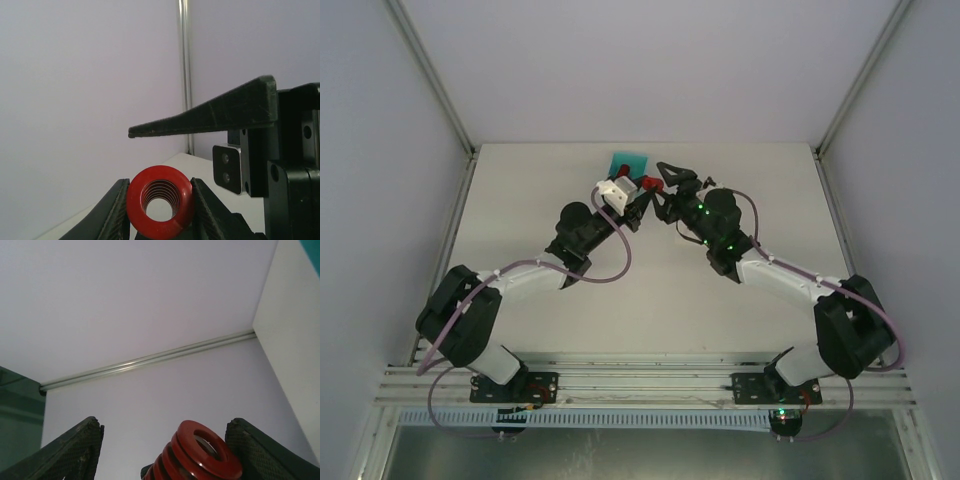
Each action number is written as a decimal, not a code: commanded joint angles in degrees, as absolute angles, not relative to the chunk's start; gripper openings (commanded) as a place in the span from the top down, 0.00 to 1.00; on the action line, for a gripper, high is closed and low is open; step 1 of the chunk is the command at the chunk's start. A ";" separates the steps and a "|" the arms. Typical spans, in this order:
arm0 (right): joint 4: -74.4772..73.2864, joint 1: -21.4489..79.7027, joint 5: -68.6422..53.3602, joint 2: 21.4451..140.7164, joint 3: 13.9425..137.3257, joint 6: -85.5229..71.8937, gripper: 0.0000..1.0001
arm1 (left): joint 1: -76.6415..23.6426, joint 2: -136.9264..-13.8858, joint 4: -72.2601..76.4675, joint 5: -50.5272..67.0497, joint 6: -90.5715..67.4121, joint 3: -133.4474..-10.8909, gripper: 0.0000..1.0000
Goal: Install the large spring
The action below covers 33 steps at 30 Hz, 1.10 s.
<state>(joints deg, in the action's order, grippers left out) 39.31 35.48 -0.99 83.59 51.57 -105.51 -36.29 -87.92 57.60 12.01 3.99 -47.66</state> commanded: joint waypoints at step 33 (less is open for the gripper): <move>31.24 31.67 13.74 71.53 41.34 -73.57 1.00 | -32.56 -77.15 32.28 2.82 -4.16 -41.56 0.01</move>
